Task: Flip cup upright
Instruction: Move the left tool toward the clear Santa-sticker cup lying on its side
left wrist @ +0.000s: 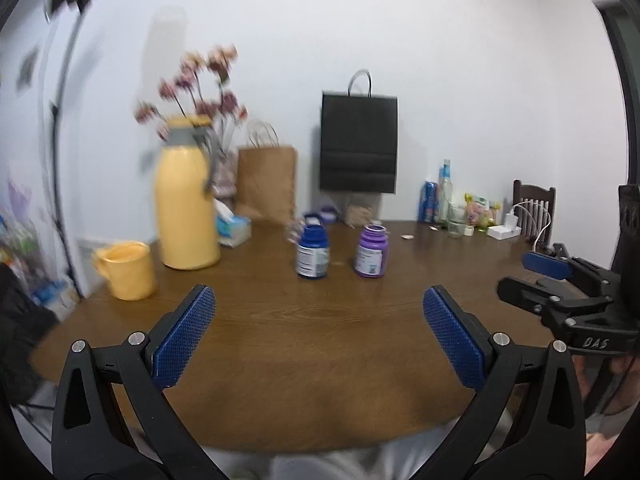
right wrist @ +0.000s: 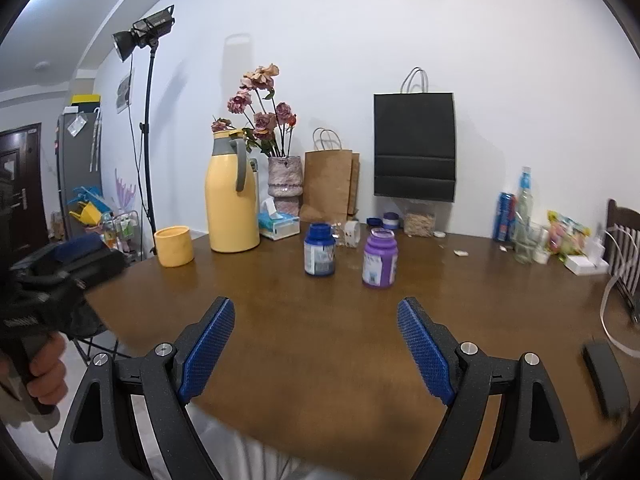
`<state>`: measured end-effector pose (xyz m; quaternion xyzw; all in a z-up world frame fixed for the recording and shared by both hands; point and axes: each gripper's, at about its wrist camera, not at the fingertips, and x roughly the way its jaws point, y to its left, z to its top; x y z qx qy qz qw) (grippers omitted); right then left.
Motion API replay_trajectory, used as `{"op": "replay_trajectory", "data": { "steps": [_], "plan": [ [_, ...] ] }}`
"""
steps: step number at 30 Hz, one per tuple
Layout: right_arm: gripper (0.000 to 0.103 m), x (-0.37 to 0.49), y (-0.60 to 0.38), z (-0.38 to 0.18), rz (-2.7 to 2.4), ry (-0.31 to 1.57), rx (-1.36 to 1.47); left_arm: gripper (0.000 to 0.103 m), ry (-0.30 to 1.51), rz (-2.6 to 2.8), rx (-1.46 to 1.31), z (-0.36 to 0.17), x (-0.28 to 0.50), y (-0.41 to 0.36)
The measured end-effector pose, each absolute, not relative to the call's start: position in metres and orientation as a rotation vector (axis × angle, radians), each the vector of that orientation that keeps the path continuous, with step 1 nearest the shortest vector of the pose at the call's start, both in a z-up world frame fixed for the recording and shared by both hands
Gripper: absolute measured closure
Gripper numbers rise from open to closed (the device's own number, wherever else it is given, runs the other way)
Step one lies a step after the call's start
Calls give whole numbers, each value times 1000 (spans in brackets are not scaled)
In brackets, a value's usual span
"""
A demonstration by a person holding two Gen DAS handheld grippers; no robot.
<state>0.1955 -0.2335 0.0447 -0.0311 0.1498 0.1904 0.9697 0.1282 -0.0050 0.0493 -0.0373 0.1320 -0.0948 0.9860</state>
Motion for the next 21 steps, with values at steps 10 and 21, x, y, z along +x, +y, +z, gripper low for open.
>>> {"op": "replay_trajectory", "data": {
  "steps": [10,21],
  "plan": [
    [15,345,-211,100,417,385,-41,0,310,-231,-155,96,280,-15],
    [15,574,-233,82,262,598,335,0,430,-72,-305,104,490,-19]
  ]
}}
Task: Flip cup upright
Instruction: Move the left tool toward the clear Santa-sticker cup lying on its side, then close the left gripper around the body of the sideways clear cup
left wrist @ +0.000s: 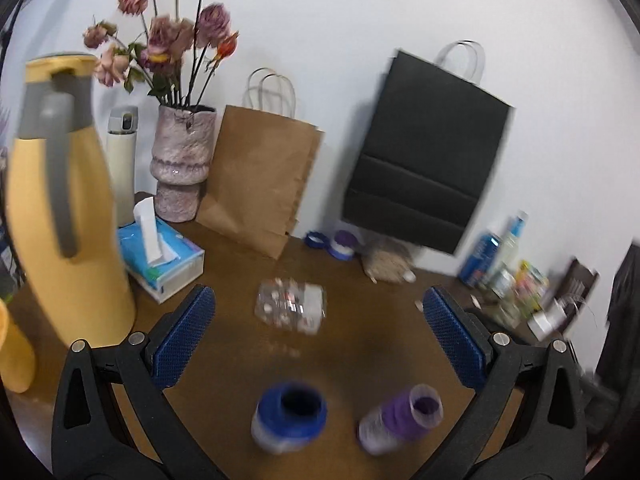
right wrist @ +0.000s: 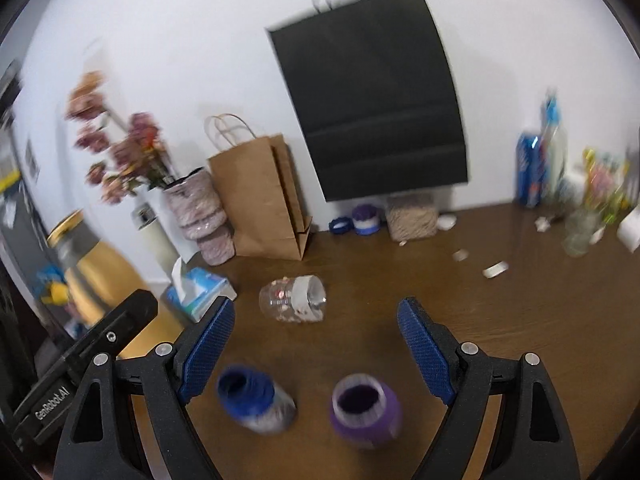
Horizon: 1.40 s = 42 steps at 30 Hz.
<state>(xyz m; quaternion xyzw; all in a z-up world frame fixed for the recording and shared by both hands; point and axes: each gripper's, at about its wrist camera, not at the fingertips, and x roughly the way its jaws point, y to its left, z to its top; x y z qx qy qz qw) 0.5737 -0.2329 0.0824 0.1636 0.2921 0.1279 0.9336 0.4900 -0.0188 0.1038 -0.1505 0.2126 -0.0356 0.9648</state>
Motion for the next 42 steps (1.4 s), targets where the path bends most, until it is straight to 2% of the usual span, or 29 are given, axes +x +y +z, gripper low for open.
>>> {"op": "replay_trajectory", "data": {
  "steps": [6,11,14,22,26,30,33,38,42],
  "plan": [
    [15,650,-233,60,223,660,411,0,478,14,-311,92,570,-15],
    [15,709,-215,53,190,726,419,0,602,121,-405,76,623,-8],
    [15,734,-201,43,179,795,356,0,746,237,-397,64,647,-4],
    [15,751,-192,17,215,867,347,0,831,281,-537,25,648,12],
    [15,732,-190,14,279,881,368,0,742,289,-477,39,619,5],
    [15,696,-189,28,281,759,361,0,603,280,-455,49,569,3],
    [15,676,-178,33,255,725,317,0,598,312,-447,37,553,7],
    [15,694,-168,14,311,899,374,0,772,198,-448,24,580,19],
    [15,729,-165,-7,307,1045,409,1,894,73,-300,17,628,10]
  ]
}}
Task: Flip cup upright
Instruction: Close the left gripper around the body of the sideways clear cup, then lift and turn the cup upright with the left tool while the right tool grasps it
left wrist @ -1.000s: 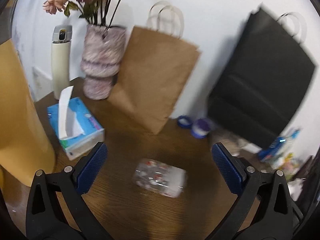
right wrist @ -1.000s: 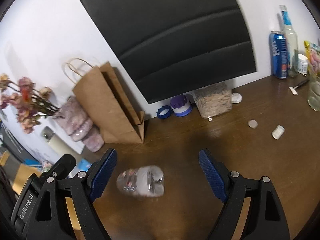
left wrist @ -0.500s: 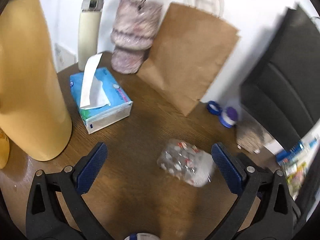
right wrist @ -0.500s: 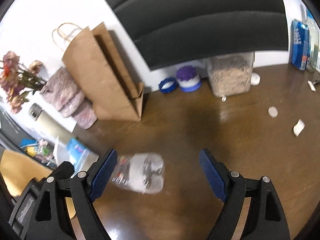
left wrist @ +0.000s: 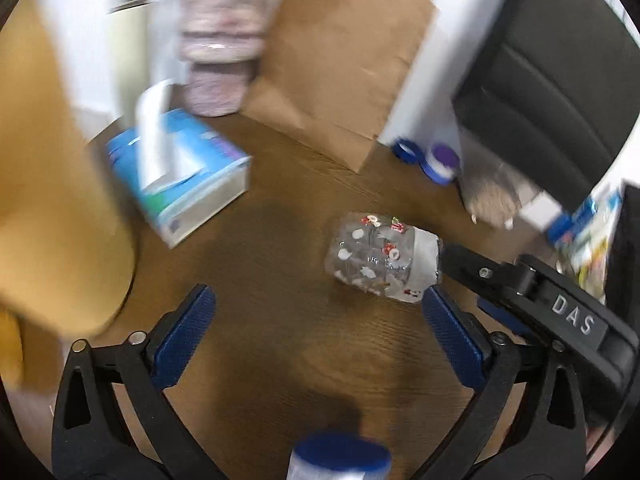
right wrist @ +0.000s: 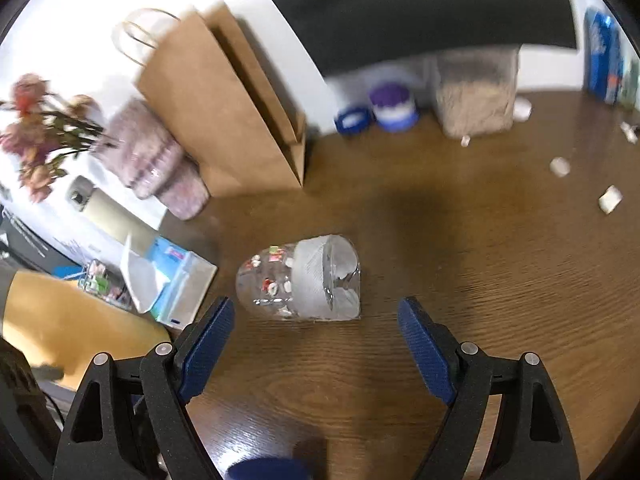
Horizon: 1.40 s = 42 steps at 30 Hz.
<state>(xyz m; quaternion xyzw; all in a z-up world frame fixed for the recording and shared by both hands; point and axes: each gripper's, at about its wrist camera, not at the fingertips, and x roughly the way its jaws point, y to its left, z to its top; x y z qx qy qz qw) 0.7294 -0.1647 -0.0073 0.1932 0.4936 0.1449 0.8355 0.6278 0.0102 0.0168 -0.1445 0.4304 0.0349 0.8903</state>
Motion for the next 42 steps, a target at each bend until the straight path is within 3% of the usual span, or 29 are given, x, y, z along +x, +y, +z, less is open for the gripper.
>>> {"op": "replay_trajectory", "data": {
  "steps": [5,9,17,24,25,28,42],
  "plan": [
    [15,751,-164,-23,272,1113,395,2,968,-92,-142,0,677,-2],
    [15,757,-167,-26,252,1117,361,4,920,-184,-3,-3,690,-12],
    [15,764,-185,-24,236,1089,356,2,736,-429,634,-11,665,-70],
    [15,767,-205,-23,186,1045,332,3,849,-457,833,-54,699,-91],
    [15,766,-207,-22,178,1030,312,7,851,-453,849,-58,703,-91],
    [15,766,-212,-20,165,991,259,41,850,-427,834,-60,715,-88],
    [15,752,-233,0,246,885,308,45,808,-408,630,-41,710,-84]
  ]
}}
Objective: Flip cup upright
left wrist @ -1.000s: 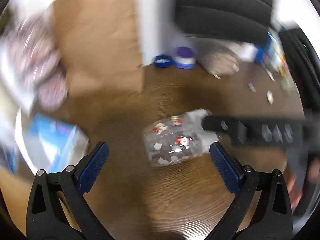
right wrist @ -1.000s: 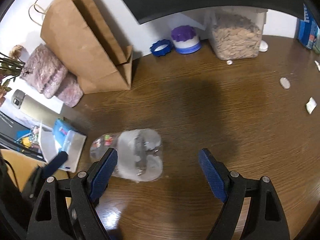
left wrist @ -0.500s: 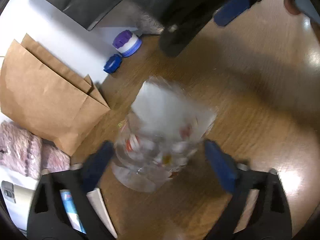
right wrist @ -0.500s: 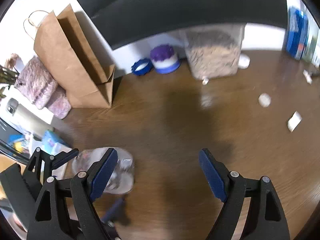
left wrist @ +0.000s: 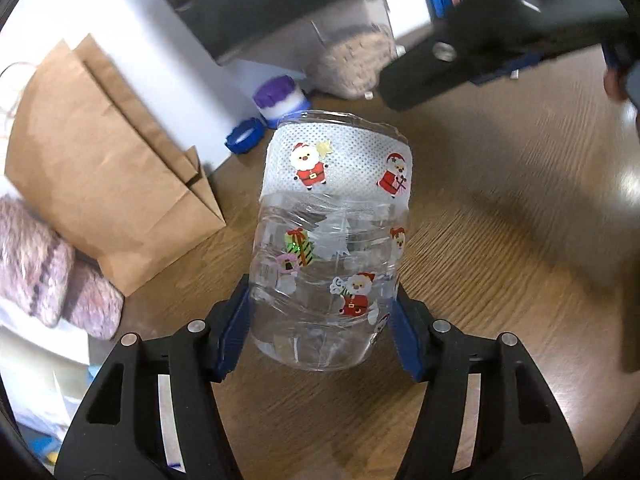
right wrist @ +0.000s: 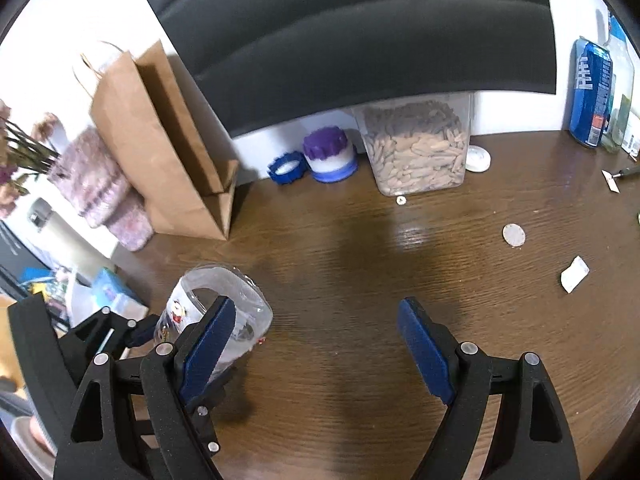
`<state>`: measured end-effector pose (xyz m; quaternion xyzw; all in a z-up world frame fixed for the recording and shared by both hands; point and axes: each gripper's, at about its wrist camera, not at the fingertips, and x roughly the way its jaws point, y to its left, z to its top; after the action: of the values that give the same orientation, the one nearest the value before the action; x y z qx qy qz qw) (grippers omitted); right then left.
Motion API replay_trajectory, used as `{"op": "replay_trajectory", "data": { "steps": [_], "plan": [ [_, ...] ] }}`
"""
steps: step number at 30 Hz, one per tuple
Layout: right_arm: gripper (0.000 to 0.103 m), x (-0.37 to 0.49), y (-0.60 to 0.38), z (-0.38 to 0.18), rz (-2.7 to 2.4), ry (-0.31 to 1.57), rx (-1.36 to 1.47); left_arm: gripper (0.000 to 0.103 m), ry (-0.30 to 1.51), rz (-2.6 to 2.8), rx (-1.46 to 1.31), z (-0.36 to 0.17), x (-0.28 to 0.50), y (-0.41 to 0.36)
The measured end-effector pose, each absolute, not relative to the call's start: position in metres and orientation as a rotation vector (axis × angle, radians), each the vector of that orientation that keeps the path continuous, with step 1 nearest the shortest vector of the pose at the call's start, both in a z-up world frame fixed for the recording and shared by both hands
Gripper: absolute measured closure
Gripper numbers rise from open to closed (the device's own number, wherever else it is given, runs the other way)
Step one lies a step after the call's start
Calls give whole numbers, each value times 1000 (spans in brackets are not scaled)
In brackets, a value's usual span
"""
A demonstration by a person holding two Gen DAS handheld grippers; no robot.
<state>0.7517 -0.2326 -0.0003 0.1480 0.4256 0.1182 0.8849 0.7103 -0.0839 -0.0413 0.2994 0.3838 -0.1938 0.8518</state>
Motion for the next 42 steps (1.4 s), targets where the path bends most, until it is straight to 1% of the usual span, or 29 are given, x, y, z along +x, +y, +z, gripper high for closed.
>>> {"op": "replay_trajectory", "data": {
  "steps": [4,7,10,13,18,20,22,25,26,28,29,30,31,32,34,35,38,42],
  "plan": [
    [15,721,-246,29,381,783,413,45,747,-371,524,-4,696,-76],
    [15,689,-247,53,468,730,449,44,689,-393,436,31,665,-74],
    [14,658,-243,68,569,732,493,44,650,-433,322,62,629,-70],
    [14,626,-238,80,667,730,552,44,608,-479,288,84,591,-75],
    [14,574,-231,102,744,697,547,44,568,-513,284,101,536,-89],
    [15,559,-231,105,748,709,540,44,570,-528,277,98,516,-93],
    [33,545,-232,104,735,708,498,43,579,-524,265,91,501,-94],
    [34,527,-232,95,745,737,440,42,605,-543,251,79,485,-94],
    [34,524,-234,91,737,743,434,40,626,-555,251,75,481,-95],
    [34,515,-239,88,690,733,399,38,662,-573,256,64,473,-97],
    [34,510,-241,88,668,724,369,29,667,-578,258,61,466,-98],
    [34,505,-242,88,644,711,338,24,668,-579,260,57,462,-97],
    [34,499,-242,89,613,695,295,17,667,-572,251,53,456,-95],
    [34,496,-242,89,585,681,256,14,667,-566,238,50,453,-92],
    [34,488,-239,90,514,637,157,13,670,-534,218,44,446,-87],
    [34,485,-237,88,484,623,115,8,660,-485,222,40,443,-85],
    [34,482,-228,75,440,601,36,3,591,-342,282,25,433,-83],
    [33,483,-208,46,412,605,-61,3,612,-320,242,5,438,-76]
  ]
}}
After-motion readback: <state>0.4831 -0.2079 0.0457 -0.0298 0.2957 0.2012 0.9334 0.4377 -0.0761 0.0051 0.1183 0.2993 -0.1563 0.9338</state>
